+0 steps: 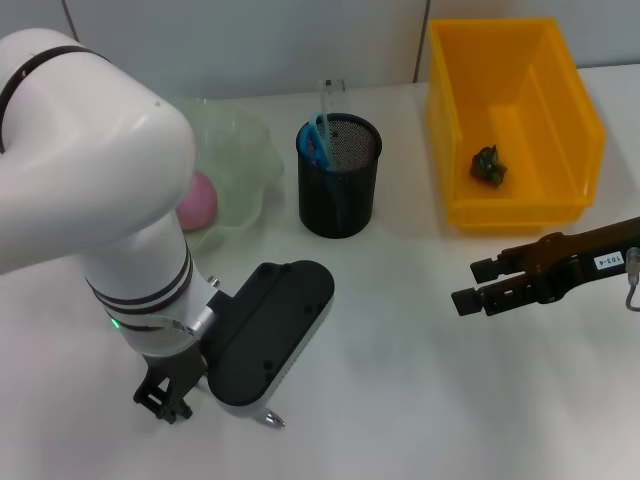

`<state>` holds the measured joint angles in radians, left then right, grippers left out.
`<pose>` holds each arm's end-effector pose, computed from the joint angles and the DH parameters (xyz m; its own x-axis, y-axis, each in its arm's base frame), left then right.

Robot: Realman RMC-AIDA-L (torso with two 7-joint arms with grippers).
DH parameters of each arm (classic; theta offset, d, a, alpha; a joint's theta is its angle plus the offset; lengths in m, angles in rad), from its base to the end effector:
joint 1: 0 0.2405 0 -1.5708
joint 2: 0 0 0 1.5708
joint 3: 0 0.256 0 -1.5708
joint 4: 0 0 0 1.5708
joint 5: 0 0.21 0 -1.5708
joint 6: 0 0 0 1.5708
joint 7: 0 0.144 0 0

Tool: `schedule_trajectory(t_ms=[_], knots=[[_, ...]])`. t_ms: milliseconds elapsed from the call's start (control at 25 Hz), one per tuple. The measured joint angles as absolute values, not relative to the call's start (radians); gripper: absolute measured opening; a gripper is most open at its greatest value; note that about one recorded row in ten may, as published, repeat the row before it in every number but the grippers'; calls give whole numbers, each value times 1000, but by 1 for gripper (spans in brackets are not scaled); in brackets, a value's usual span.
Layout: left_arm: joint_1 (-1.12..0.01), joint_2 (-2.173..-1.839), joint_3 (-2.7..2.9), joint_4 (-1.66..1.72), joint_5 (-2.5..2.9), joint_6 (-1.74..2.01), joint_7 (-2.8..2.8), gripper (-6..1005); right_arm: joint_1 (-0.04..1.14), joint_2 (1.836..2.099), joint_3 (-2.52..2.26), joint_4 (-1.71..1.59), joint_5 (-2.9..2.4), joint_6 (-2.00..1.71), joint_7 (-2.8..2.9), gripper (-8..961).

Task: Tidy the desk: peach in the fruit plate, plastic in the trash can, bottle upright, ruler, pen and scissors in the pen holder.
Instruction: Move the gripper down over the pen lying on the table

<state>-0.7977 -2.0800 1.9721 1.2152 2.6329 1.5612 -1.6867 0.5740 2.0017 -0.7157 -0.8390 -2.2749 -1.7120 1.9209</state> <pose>-0.1482 0.3162 -0.0867 0.5013 -0.6334 -0.5895 -0.4822 -0.7702 0.4175 0.2676 0.3328 0.0417 0.6932 -0.6862 -0.2205 -0.7066 -0.7073 -0.0203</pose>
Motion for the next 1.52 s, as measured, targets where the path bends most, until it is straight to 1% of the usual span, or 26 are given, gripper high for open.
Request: schedule_trajectory(t_ms=[480,1040,1520], knots=[[-797,-2080,1967,1215,2620,1559,-1681,434,582,2002,-716,-839,-2276,-1704,1921,839],[-796,-2080,1963,1215,2615,1550,-1686,332,597,2003,-716,-832,-2286,-1700,1922,838],[-794,-2080,1960,1215,2614,1549,-1689,284,604,2008,-716,-828,-2286,-1689,1922,838]])
